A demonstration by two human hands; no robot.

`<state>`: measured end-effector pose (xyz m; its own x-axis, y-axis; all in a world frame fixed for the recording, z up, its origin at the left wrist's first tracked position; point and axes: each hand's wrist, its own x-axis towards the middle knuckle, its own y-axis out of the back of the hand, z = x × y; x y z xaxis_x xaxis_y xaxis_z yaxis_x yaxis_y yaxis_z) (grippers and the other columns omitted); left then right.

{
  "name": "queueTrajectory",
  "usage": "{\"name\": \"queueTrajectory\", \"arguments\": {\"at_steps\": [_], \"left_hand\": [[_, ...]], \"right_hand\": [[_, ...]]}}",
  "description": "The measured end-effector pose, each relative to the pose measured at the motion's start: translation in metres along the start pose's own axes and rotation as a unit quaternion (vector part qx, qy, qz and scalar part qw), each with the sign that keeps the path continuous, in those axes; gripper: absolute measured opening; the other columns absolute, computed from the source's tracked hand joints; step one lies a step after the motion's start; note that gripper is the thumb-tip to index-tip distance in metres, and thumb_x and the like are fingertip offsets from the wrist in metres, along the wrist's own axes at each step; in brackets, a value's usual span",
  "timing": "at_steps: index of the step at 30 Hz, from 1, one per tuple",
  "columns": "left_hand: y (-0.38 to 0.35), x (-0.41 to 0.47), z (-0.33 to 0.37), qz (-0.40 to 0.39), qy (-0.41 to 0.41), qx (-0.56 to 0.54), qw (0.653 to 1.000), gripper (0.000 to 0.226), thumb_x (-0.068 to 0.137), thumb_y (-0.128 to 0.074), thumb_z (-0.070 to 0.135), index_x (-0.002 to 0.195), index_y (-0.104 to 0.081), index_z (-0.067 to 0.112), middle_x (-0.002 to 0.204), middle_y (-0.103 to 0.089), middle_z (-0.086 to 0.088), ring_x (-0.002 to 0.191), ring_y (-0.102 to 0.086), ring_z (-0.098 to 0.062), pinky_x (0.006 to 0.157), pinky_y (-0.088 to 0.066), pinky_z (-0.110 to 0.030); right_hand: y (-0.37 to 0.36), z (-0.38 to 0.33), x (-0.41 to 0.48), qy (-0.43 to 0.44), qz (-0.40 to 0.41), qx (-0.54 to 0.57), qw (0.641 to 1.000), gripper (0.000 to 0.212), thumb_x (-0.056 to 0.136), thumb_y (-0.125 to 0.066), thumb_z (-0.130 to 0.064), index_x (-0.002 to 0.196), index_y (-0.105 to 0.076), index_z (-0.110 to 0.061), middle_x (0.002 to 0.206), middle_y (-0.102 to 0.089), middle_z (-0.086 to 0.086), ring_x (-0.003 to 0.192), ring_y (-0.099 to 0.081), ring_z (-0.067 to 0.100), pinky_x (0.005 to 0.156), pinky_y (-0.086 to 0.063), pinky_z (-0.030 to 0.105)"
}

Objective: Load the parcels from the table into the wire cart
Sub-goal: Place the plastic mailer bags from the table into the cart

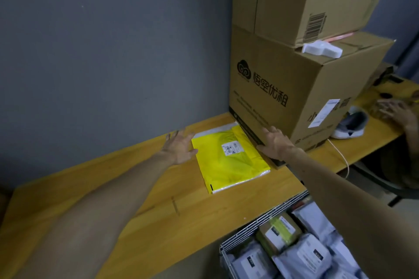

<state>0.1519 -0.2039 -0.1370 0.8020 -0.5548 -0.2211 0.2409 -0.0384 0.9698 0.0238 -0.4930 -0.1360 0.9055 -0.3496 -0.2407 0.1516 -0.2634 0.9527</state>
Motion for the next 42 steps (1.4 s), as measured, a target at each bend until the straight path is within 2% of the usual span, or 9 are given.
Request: {"name": "queueTrajectory", "arguments": {"at_steps": [8,14,27,30,32,35,38,40,42], "left_hand": [[-0.072,0.062,-0.014,-0.092,-0.014,0.002,0.996,0.074,0.097,-0.049,0.054,0.157,-0.016,0.026,0.165,-0.001,-0.011,0.149,-0.015,-0.032,0.121,-0.014,-0.047],[-0.129,0.101,-0.02,-0.146,-0.012,-0.06,0.987,0.072,0.097,-0.052,0.051,0.157,-0.017,0.028,0.164,0.002,-0.011,0.148,-0.018,-0.034,0.118,-0.025,-0.044],[-0.238,0.132,-0.026,-0.202,0.056,-0.179,0.961,0.069,0.096,-0.055,0.05,0.155,-0.024,0.031,0.163,-0.007,-0.013,0.15,-0.011,-0.031,0.118,-0.022,-0.043],[-0.248,0.134,-0.026,-0.187,0.068,-0.245,0.949,0.066,0.092,-0.063,0.047,0.15,-0.038,0.029,0.159,-0.015,-0.012,0.148,-0.015,-0.031,0.117,-0.025,-0.045],[-0.25,0.139,-0.024,-0.153,0.095,-0.3,0.937,0.064,0.087,-0.073,0.04,0.144,-0.048,0.025,0.152,-0.027,-0.014,0.143,-0.027,-0.031,0.115,-0.029,-0.038],[-0.244,0.146,-0.017,-0.132,0.165,-0.397,0.893,0.063,0.083,-0.079,0.028,0.14,-0.052,0.023,0.142,-0.035,-0.017,0.133,-0.041,-0.03,0.104,-0.033,-0.025],[-0.241,0.149,-0.013,-0.138,0.208,-0.459,0.853,0.063,0.083,-0.08,0.027,0.139,-0.052,0.029,0.144,-0.034,-0.016,0.13,-0.044,-0.031,0.101,-0.039,-0.028],[-0.239,0.148,-0.013,-0.134,0.215,-0.472,0.844,0.059,0.081,-0.081,0.024,0.135,-0.056,0.031,0.146,-0.038,-0.016,0.128,-0.048,-0.033,0.1,-0.045,-0.034],[-0.236,0.143,-0.015,-0.134,0.218,-0.477,0.841,0.055,0.082,-0.079,0.018,0.131,-0.059,0.03,0.143,-0.044,-0.021,0.121,-0.053,-0.036,0.09,-0.049,-0.037]], "right_hand": [[-0.061,0.021,0.051,-0.015,-0.066,-0.006,0.998,0.072,0.098,-0.054,-0.037,0.155,-0.018,-0.013,0.153,-0.025,0.021,0.14,-0.028,0.04,0.11,-0.034,0.051],[-0.108,0.034,0.09,-0.027,-0.111,-0.015,0.993,0.068,0.101,-0.049,-0.038,0.156,-0.016,-0.015,0.159,-0.016,0.017,0.143,-0.023,0.039,0.111,-0.034,0.051],[-0.21,0.054,0.141,-0.122,-0.116,0.037,0.985,0.062,0.1,-0.051,-0.038,0.154,-0.027,-0.019,0.151,-0.029,0.023,0.137,-0.03,0.04,0.106,-0.034,0.048],[-0.219,0.058,0.144,-0.163,-0.081,0.061,0.981,0.063,0.097,-0.056,-0.036,0.151,-0.032,-0.016,0.144,-0.034,0.026,0.134,-0.033,0.042,0.104,-0.035,0.047],[-0.222,0.06,0.146,-0.161,-0.08,0.089,0.98,0.066,0.094,-0.063,-0.033,0.15,-0.034,-0.014,0.141,-0.039,0.027,0.132,-0.035,0.043,0.103,-0.036,0.046],[-0.225,0.056,0.144,-0.144,-0.065,0.107,0.982,0.066,0.089,-0.07,-0.022,0.146,-0.04,-0.007,0.137,-0.04,0.029,0.127,-0.036,0.044,0.102,-0.034,0.042],[-0.224,0.048,0.135,-0.144,-0.043,0.127,0.981,0.066,0.085,-0.071,-0.01,0.144,-0.043,-0.004,0.132,-0.039,0.03,0.122,-0.038,0.045,0.102,-0.032,0.039],[-0.224,0.044,0.129,-0.141,-0.045,0.136,0.98,0.067,0.082,-0.07,-0.003,0.144,-0.044,-0.004,0.129,-0.038,0.03,0.12,-0.04,0.045,0.104,-0.032,0.038],[-0.222,0.043,0.125,-0.136,-0.042,0.147,0.979,0.068,0.079,-0.069,-0.001,0.143,-0.045,-0.005,0.129,-0.037,0.029,0.116,-0.044,0.045,0.102,-0.036,0.036]]}}
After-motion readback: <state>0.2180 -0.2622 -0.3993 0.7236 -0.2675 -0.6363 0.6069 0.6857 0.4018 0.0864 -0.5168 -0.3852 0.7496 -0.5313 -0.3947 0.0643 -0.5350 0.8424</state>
